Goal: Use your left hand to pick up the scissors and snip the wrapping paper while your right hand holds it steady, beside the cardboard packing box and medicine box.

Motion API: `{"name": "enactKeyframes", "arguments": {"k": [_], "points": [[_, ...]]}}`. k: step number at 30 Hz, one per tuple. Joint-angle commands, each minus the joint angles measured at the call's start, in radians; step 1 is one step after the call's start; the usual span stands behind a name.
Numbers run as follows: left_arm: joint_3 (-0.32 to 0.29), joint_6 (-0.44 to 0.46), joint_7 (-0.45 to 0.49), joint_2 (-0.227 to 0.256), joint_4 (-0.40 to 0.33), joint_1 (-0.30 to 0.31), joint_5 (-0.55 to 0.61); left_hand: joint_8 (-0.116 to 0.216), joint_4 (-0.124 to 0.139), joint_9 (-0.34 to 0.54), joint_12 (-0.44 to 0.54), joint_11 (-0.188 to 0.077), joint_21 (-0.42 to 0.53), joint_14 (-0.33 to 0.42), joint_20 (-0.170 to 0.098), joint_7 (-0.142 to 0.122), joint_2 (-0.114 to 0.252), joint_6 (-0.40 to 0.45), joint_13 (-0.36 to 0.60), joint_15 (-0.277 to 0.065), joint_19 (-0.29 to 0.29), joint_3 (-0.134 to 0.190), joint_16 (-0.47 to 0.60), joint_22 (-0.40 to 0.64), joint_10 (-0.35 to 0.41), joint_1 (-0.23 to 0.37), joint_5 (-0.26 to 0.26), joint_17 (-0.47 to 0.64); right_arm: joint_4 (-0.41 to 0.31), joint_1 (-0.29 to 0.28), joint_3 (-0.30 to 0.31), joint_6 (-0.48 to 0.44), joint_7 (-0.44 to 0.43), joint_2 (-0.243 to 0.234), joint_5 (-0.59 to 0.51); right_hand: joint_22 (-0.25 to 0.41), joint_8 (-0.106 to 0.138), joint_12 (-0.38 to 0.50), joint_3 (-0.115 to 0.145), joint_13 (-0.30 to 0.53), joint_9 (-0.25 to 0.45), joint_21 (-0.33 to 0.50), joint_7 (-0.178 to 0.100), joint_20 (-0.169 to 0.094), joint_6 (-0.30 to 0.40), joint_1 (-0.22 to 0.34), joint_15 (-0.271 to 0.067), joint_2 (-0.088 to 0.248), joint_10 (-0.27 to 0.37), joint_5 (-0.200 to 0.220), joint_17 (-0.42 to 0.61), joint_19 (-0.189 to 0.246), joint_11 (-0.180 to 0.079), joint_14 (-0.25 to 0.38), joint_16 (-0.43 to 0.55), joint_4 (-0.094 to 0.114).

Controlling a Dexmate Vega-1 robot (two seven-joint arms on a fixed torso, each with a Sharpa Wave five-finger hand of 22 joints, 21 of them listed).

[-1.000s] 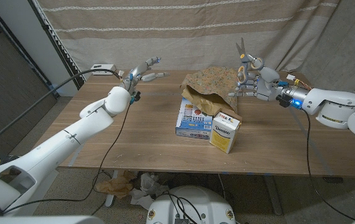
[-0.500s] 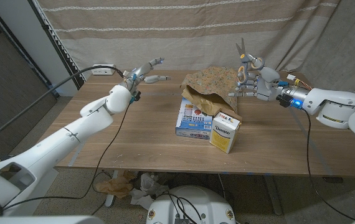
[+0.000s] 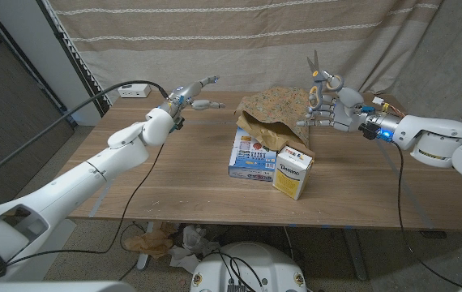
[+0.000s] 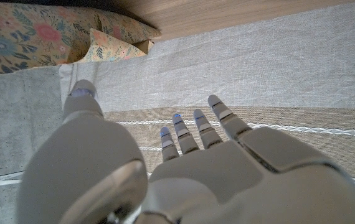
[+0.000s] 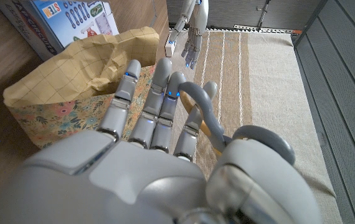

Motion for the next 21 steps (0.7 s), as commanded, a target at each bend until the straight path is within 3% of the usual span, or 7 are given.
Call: {"name": "enactKeyframes", "arguments": {"k": [1, 12, 21], "points": [[0.035, 0.030, -0.011, -0.023, 0.014, -0.031, 0.114, 0.000, 0.018, 0.007, -0.004, 0.029, -0.004, -0.016, 0.029, 0.022, -0.032, -0.059, 0.006, -0.100, -0.003, -0.048, -0.002, 0.002, -0.026, -0.052, -0.026, 0.004, 0.010, 0.013, -0.016, 0.005, -0.003, 0.002, 0.009, 0.001, -0.003, 0.627, -0.076, -0.011, 0.005, -0.004, 0.250, 0.001, -0.196, -0.051, -0.072, -0.057, 0.020, -0.006, -0.002, 0.011, -0.003, 0.005, 0.002, 0.068], [0.080, -0.004, -0.063, -0.049, 0.055, -0.086, 0.163, 0.002, 0.027, 0.009, -0.002, 0.024, -0.001, -0.011, 0.024, 0.023, -0.037, -0.082, 0.007, -0.105, 0.005, -0.072, 0.001, 0.003, -0.031, -0.076, -0.038, 0.005, 0.016, 0.012, -0.021, 0.018, 0.015, 0.001, 0.010, 0.001, -0.016, 0.622, -0.075, -0.021, 0.012, -0.011, 0.249, 0.002, -0.192, -0.047, -0.070, -0.052, 0.026, -0.008, -0.007, 0.013, -0.006, 0.004, 0.000, 0.066], [0.131, -0.087, -0.113, -0.079, 0.121, -0.151, 0.197, 0.005, 0.029, 0.009, 0.000, 0.023, -0.001, -0.009, 0.020, 0.019, -0.035, -0.087, 0.008, -0.107, 0.006, -0.082, 0.002, 0.003, -0.030, -0.084, -0.044, 0.005, 0.009, -0.014, 0.003, 0.016, 0.014, 0.000, 0.014, 0.001, -0.025, 0.618, -0.075, -0.026, 0.017, -0.014, 0.249, 0.003, -0.191, -0.042, -0.071, -0.052, 0.025, -0.009, -0.011, 0.016, -0.005, 0.004, -0.002, 0.063]]}}
